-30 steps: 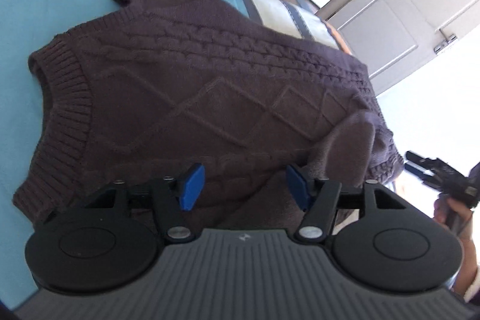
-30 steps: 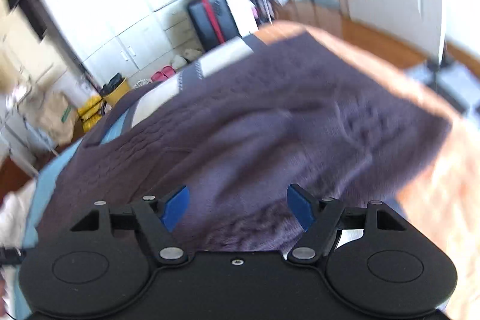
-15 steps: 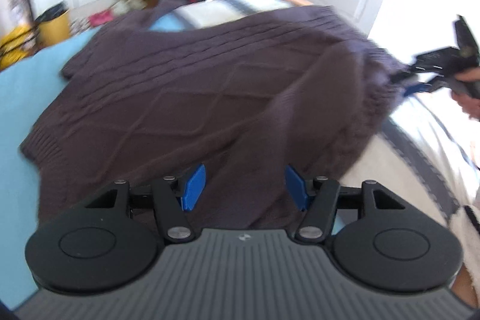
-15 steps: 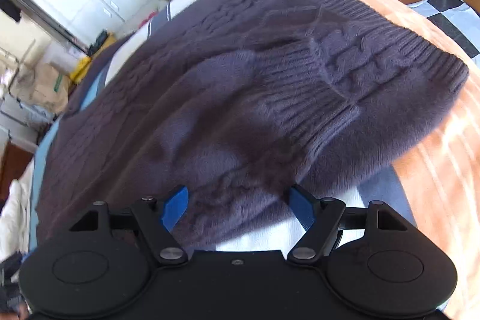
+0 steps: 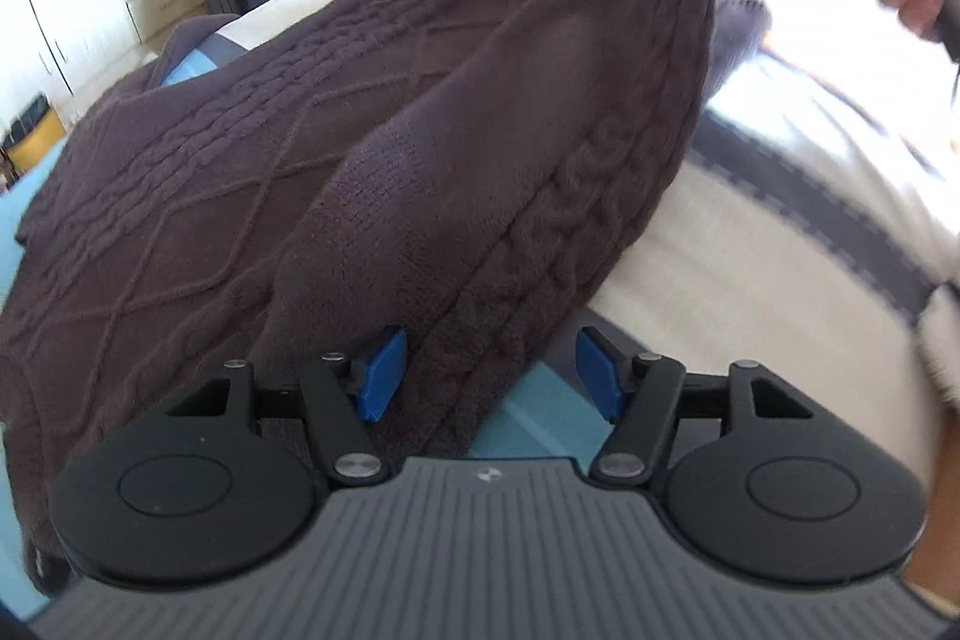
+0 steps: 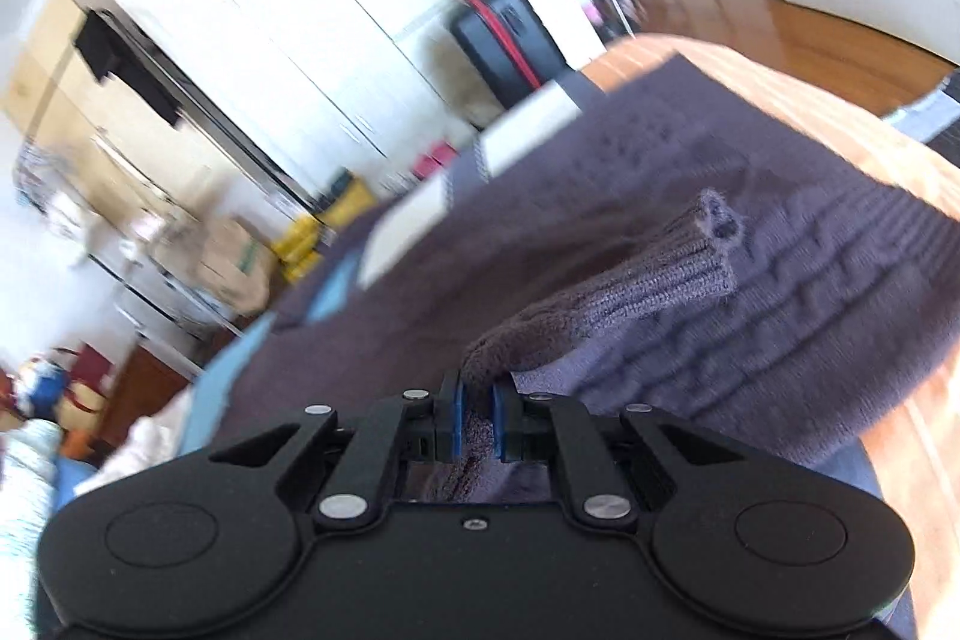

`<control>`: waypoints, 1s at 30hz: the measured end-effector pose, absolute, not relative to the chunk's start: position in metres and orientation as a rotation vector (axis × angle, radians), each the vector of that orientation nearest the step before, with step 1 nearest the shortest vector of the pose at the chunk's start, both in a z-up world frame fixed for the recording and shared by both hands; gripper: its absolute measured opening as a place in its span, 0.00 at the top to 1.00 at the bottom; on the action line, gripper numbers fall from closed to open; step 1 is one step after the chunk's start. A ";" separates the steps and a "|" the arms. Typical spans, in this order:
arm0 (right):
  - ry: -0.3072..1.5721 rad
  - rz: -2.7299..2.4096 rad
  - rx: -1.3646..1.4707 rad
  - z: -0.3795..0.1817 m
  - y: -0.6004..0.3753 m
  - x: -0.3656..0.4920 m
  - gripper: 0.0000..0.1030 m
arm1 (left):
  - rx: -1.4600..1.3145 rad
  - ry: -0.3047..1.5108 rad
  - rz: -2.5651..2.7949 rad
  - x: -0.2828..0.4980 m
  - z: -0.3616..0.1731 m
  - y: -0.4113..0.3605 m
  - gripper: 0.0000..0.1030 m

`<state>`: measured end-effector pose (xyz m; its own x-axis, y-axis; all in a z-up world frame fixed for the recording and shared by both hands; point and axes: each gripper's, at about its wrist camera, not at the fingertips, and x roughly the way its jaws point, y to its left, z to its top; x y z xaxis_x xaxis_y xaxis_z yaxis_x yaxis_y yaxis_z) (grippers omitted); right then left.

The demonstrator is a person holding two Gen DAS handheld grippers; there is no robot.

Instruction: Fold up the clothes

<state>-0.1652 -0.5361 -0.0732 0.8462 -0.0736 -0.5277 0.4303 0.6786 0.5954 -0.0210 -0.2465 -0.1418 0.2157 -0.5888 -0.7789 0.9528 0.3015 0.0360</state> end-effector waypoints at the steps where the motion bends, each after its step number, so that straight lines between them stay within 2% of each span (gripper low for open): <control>1: 0.474 -0.288 0.783 -0.070 -0.536 -0.169 0.89 | 0.601 0.727 -1.152 -0.023 -0.143 -0.248 0.40; 2: 0.454 -0.280 0.786 -0.068 -0.535 -0.172 0.89 | 0.609 0.711 -1.146 -0.025 -0.143 -0.249 0.44; 3: 0.438 -0.272 0.789 -0.066 -0.534 -0.174 0.89 | 0.612 0.705 -1.136 -0.026 -0.141 -0.249 0.61; 5: 0.411 -0.265 0.788 -0.063 -0.533 -0.179 0.89 | 0.575 0.733 -1.125 -0.024 -0.136 -0.246 0.85; 6: 0.400 -0.262 0.790 -0.061 -0.532 -0.181 0.89 | 0.537 0.740 -1.125 -0.023 -0.132 -0.242 0.88; 13: 0.303 -0.241 0.815 -0.042 -0.503 -0.197 0.89 | 0.392 0.678 -1.051 0.002 -0.097 -0.208 0.92; 20: 0.171 -0.226 0.674 0.003 -0.458 -0.199 0.89 | 0.052 0.670 -1.031 0.046 -0.063 -0.154 0.92; 23: 0.211 -0.235 0.717 0.035 -0.445 -0.191 0.89 | -0.024 0.615 -0.987 0.057 -0.050 -0.135 0.93; 26: 0.250 -0.198 0.551 0.066 -0.433 -0.154 0.89 | -0.086 0.602 -0.913 0.083 -0.047 -0.119 0.93; 30: 0.335 -0.197 0.455 0.070 -0.448 -0.077 0.90 | -0.143 0.696 -0.872 0.126 -0.070 -0.113 0.93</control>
<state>-0.0771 -0.4478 0.0701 0.9267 -0.1117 -0.3587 0.2595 0.8808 0.3961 0.1260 -0.1133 -0.0696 0.4403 -0.7442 -0.5023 0.6546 0.6490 -0.3876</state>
